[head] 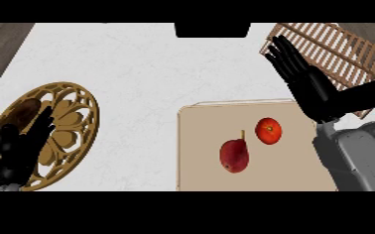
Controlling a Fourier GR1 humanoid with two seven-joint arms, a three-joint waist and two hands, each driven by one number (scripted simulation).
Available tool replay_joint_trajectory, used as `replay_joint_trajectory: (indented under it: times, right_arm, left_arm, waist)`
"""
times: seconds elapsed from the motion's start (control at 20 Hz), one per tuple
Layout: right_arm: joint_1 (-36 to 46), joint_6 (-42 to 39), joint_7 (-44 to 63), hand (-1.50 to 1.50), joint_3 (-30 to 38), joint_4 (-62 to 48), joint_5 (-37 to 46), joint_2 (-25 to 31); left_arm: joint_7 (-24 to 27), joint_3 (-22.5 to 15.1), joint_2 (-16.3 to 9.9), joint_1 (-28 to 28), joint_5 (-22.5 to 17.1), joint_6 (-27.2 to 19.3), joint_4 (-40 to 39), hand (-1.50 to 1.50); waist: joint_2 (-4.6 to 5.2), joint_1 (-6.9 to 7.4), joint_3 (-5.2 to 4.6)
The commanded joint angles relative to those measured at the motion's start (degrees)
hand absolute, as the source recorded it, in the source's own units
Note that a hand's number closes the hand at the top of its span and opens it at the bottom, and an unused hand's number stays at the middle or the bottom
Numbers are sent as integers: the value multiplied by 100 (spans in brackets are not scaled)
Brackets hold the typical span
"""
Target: Pick the tomato from the tray and place it in the tiered shelf
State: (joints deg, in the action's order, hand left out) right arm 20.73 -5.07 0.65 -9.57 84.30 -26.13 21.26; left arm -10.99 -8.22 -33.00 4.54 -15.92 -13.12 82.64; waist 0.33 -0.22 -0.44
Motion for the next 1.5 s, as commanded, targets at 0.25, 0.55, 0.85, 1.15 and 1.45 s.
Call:
replay_joint_trajectory:
  times: [0.25, 0.55, 0.85, 1.15, 1.45]
  right_arm:
    - [1243, -2042, -948, 150, -60, -681, 251, 774]
    - [1324, -2995, -741, -150, 510, -2693, -634, 714]
    - [1891, -4542, -1159, -150, 248, -2915, -25, 1256]
    - [2264, -5127, -524, -150, -506, -1926, 1055, 2135]
    - [2596, -4255, -682, -150, -1119, -24, 3170, 2666]
  left_arm:
    - [520, 43, 654, -1537, -153, 68, 642, 0]
    - [88, 3, 813, -1888, -327, 138, 579, 0]
    - [172, 58, 1042, -2076, -262, 161, 170, 0]
    - [204, 138, 934, -1758, -305, 224, 345, 0]
    - [164, 169, 979, -1732, -340, 209, 276, 0]
  waist:
    - [73, 163, 56]
    - [73, 219, 65]
    - [9, 101, 49]
    - [-52, 77, 39]
    - [-87, -10, 54]
